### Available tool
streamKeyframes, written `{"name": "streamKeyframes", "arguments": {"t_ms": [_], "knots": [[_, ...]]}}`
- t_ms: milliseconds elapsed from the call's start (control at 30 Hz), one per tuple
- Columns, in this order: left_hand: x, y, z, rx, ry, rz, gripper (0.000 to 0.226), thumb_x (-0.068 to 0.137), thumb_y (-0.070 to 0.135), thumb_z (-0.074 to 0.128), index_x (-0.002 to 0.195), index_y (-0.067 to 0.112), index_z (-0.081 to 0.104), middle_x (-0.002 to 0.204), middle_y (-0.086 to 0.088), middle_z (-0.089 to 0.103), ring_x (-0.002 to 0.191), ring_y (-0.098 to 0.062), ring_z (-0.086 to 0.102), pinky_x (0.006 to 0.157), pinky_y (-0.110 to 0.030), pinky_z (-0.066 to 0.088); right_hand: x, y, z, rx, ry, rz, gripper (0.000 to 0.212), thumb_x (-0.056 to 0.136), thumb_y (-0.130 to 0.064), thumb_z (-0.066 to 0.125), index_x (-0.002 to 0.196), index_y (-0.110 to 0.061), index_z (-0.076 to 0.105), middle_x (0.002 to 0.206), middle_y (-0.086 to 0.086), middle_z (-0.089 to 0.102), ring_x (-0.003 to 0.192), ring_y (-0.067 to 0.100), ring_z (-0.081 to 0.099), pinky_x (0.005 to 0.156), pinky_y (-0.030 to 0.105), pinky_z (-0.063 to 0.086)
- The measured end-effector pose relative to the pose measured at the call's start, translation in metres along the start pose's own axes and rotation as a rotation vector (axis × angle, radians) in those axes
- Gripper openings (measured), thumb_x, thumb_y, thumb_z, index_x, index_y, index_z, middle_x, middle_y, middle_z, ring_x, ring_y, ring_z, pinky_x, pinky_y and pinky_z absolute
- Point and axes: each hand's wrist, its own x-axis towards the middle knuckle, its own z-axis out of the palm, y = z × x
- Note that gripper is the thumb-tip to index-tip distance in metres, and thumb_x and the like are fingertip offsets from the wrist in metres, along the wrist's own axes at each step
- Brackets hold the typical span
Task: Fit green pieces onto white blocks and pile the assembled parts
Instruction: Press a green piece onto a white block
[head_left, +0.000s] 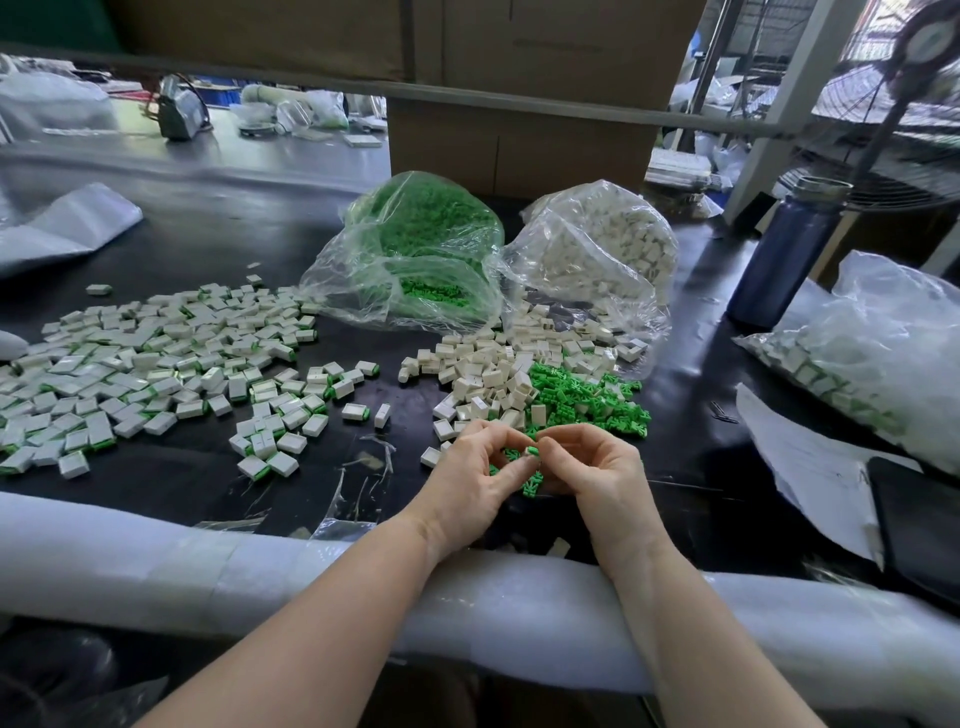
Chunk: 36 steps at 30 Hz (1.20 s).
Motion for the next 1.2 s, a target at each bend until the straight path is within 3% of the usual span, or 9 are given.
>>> {"name": "streamKeyframes", "arguments": {"t_ms": [267, 433, 567, 733, 833, 933, 1000, 1067, 1200], "knots": [[0.000, 0.000, 0.000, 0.049, 0.011, 0.002, 0.016, 0.088, 0.023, 0.061, 0.098, 0.010, 0.065, 0.098, -0.003, 0.054, 0.092, -0.023, 0.055, 0.077, -0.013, 0.040, 0.000, 0.002, -0.002, -0.189, 0.005, -0.086, 0.007, 0.081, -0.008, 0.069, 0.075, -0.007, 0.067, 0.060, -0.002, 0.062, 0.053, 0.009, 0.055, 0.052, 0.024, 0.048], [-0.001, 0.000, -0.002, -0.191, 0.058, -0.060, 0.005, 0.088, 0.012, 0.061, 0.092, 0.012, 0.065, 0.075, 0.003, 0.061, 0.064, -0.002, 0.056, 0.065, -0.013, 0.047, 0.003, 0.003, -0.002, -0.195, 0.058, -0.123, 0.015, 0.084, -0.009, 0.066, 0.071, -0.016, 0.064, 0.059, -0.007, 0.061, 0.061, 0.011, 0.055, 0.063, 0.029, 0.048], [-0.001, -0.001, -0.002, -0.362, 0.160, -0.081, 0.011, 0.087, 0.004, 0.061, 0.094, 0.012, 0.064, 0.079, -0.004, 0.066, 0.068, -0.008, 0.063, 0.068, -0.018, 0.054, 0.002, 0.003, -0.001, -0.210, 0.079, -0.116, 0.014, 0.081, -0.006, 0.068, 0.070, -0.014, 0.066, 0.063, -0.005, 0.064, 0.063, 0.008, 0.056, 0.062, 0.019, 0.048], [0.000, -0.002, -0.005, -0.366, 0.337, -0.065, 0.016, 0.087, 0.001, 0.059, 0.093, 0.015, 0.065, 0.079, -0.006, 0.064, 0.059, -0.003, 0.060, 0.059, -0.016, 0.053, 0.001, 0.001, 0.001, -0.218, 0.082, -0.085, 0.013, 0.081, -0.007, 0.069, 0.070, -0.013, 0.067, 0.066, 0.004, 0.064, 0.061, 0.009, 0.054, 0.061, 0.019, 0.048], [0.000, -0.004, -0.007, -0.264, 0.479, -0.057, 0.016, 0.088, 0.003, 0.059, 0.096, 0.014, 0.066, 0.083, -0.006, 0.064, 0.066, -0.010, 0.061, 0.063, -0.020, 0.054, 0.001, 0.001, 0.000, -0.222, 0.081, -0.068, 0.016, 0.080, -0.006, 0.069, 0.068, -0.016, 0.066, 0.063, 0.000, 0.062, 0.059, 0.007, 0.052, 0.058, 0.017, 0.046], [0.003, -0.009, -0.011, -0.059, 0.681, -0.123, 0.019, 0.090, 0.006, 0.056, 0.104, 0.016, 0.065, 0.104, -0.009, 0.061, 0.082, -0.017, 0.061, 0.076, -0.025, 0.054, 0.001, 0.002, -0.001, -0.227, 0.078, -0.063, 0.018, 0.080, -0.005, 0.069, 0.066, -0.017, 0.066, 0.057, -0.008, 0.059, 0.055, 0.003, 0.050, 0.054, 0.013, 0.044], [0.004, -0.011, -0.016, 0.003, 0.783, -0.190, 0.025, 0.091, 0.004, 0.053, 0.112, 0.010, 0.064, 0.117, -0.010, 0.053, 0.088, -0.016, 0.057, 0.087, -0.016, 0.045, 0.001, 0.002, -0.001, -0.231, 0.074, -0.060, 0.017, 0.080, -0.006, 0.069, 0.066, -0.015, 0.066, 0.057, -0.006, 0.059, 0.054, 0.002, 0.049, 0.053, 0.012, 0.043], [0.005, -0.013, -0.019, 0.044, 0.810, -0.281, 0.032, 0.091, 0.001, 0.051, 0.122, 0.004, 0.058, 0.126, -0.011, 0.043, 0.090, -0.013, 0.050, 0.084, -0.005, 0.031, 0.001, 0.002, -0.001, -0.236, 0.077, -0.062, 0.016, 0.080, -0.006, 0.069, 0.067, -0.015, 0.066, 0.057, -0.004, 0.058, 0.053, 0.002, 0.048, 0.053, 0.013, 0.043], [0.006, -0.018, -0.018, 0.139, 0.697, -0.399, 0.041, 0.091, 0.000, 0.048, 0.132, -0.003, 0.044, 0.141, -0.013, 0.028, 0.113, -0.025, 0.047, 0.081, -0.007, 0.022, 0.001, 0.002, 0.000, -0.313, 0.044, -0.079, 0.017, 0.081, -0.007, 0.069, 0.067, -0.016, 0.065, 0.059, -0.003, 0.059, 0.052, 0.003, 0.048, 0.053, 0.015, 0.044]]}}
